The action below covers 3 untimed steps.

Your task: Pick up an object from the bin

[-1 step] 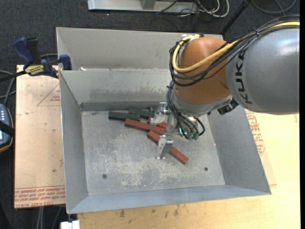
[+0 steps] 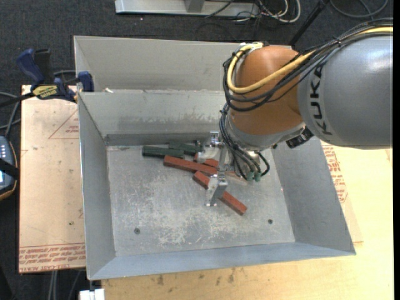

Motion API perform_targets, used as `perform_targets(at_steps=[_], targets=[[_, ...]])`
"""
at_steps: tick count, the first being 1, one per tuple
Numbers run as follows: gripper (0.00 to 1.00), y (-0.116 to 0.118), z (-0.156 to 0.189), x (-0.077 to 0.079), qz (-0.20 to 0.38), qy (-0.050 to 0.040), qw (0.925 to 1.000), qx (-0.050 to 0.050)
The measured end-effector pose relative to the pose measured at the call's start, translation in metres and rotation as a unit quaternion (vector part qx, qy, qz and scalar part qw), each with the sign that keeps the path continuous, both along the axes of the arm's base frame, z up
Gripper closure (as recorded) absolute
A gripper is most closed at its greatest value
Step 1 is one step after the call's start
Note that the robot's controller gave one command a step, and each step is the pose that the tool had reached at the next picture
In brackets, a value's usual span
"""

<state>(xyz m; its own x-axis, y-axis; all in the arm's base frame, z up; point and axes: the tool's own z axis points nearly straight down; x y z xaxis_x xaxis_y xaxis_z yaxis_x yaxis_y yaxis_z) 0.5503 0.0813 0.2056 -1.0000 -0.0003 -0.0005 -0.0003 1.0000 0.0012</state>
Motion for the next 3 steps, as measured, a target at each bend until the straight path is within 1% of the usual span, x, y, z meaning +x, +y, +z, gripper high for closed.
perform_targets(at_steps=[1, 2, 3], targets=[[0.0, -0.018, -0.018, 0.039, 0.035, -0.0033, 0.9994, 0.001], [0.0, -0.026, -0.074, 0.052, 0.028, -0.0036, 0.9996, 0.0], [1.0, -0.078, -0.113, 0.087, -0.048, -0.001, 0.9988, 0.0]])
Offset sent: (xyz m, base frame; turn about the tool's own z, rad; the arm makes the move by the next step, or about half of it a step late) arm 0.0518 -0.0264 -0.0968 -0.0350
